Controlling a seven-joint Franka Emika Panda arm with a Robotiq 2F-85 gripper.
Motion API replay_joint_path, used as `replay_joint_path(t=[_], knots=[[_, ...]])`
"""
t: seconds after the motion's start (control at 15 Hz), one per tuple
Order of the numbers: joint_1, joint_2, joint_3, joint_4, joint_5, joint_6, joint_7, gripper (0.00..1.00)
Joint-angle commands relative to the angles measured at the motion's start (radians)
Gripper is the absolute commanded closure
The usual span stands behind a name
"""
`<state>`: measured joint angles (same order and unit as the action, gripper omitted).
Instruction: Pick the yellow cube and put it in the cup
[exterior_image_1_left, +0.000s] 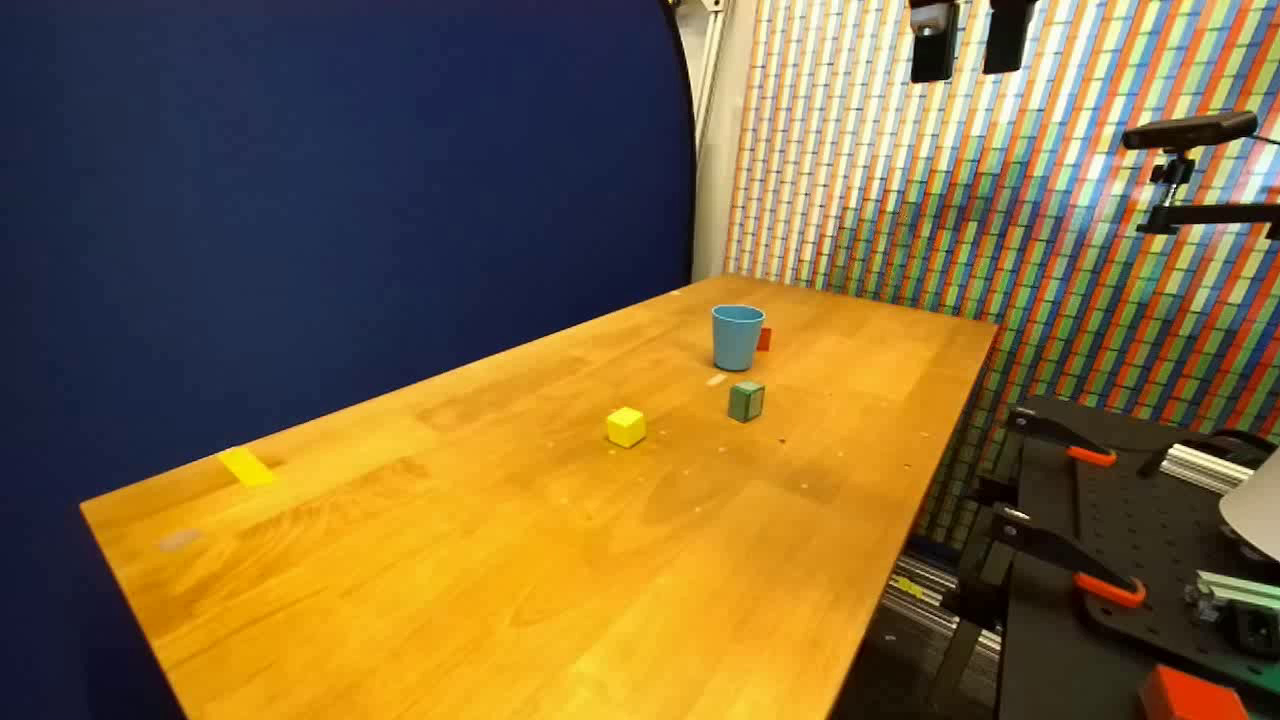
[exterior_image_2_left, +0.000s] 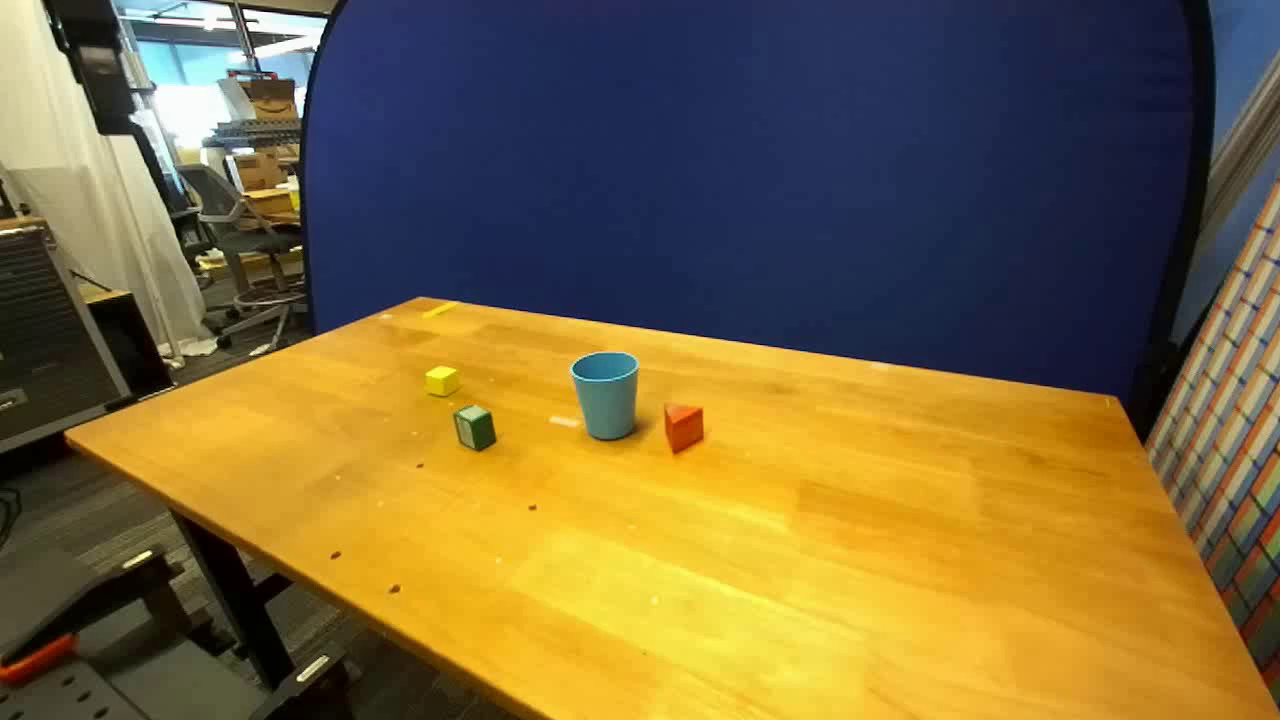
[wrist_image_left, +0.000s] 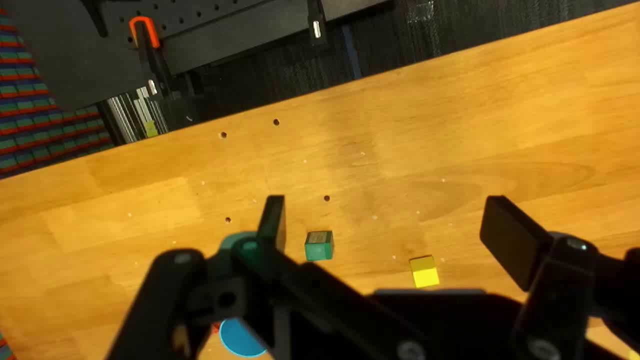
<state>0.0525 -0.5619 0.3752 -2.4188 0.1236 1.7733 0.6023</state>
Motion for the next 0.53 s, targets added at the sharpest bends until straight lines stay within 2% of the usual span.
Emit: replay_joint_path(t=[0.0,0.2,0.4,0.47], knots=[[0.025,0.005,-0.021,0.004,-0.012,0.001,0.011,0.00],[0.016,0.022,-0.029,0.015,-0.003,0.020,0.012,0.00],[0.007,0.195,-0.061,0.046,0.013,0.184,-0.072,0.00],[-0.015,0.261,-0.052,0.061,0.033,0.238,-0.115,0.00]])
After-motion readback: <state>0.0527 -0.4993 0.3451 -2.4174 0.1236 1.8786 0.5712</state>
